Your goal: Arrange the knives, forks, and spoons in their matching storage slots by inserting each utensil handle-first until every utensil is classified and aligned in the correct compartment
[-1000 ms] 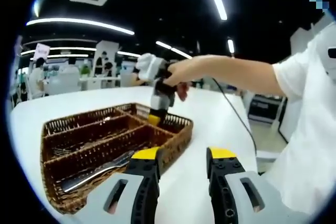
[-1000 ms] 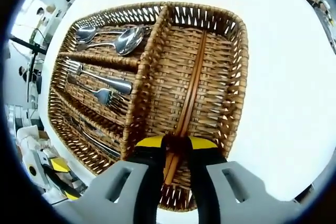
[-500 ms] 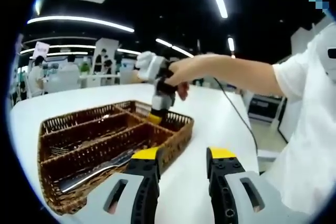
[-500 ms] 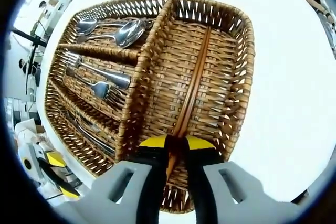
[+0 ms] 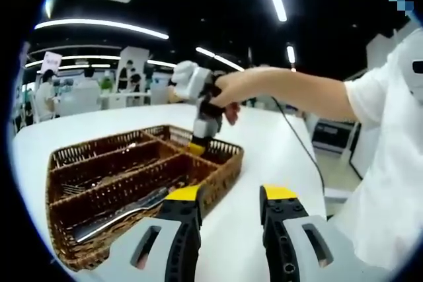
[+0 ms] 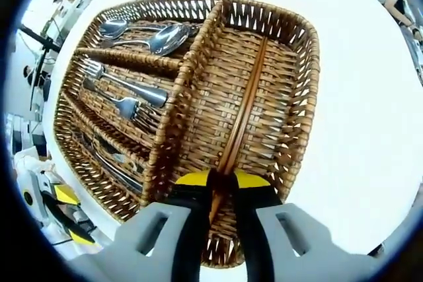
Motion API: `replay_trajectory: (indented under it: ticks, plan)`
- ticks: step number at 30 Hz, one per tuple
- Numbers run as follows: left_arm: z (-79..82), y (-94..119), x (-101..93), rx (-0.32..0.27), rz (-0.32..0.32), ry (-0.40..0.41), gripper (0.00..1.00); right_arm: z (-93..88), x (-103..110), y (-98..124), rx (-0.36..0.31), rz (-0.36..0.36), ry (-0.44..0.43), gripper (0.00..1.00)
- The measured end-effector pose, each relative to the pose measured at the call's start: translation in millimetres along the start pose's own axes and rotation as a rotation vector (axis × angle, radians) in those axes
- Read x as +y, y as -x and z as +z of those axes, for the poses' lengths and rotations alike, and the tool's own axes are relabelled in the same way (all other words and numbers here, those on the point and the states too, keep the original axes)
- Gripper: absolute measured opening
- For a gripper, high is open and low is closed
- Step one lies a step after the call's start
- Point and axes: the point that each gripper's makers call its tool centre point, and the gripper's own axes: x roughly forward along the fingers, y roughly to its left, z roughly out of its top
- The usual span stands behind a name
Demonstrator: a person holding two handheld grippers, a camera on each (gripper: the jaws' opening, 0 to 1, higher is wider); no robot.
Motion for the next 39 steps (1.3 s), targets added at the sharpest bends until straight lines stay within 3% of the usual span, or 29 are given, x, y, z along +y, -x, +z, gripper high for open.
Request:
replay_trajectory:
  ticks: [12, 18, 24, 39]
  plan:
    - [0.6, 0.5, -0.1, 0.0, 0.004, -0.001, 0.33, -9.4, 4.2, -0.7, 0.022, -0.007, 0.027, 0.12]
    - [0.7, 0.1, -0.6, 0.003, 0.003, -0.004, 0.33, -10.0, 5.4, -0.9, 0.017, -0.005, 0.011, 0.12]
    - [1.8, 0.3, -0.4, 0.003, 0.004, -0.007, 0.33, -10.9, 2.2, 0.9, 0.037, -0.003, -0.057, 0.1]
    - [2.1, 1.6, -2.5, 0.002, 0.003, -0.011, 0.33, -13.1, 4.6, 0.8, 0.035, -0.009, -0.043, 0.11]
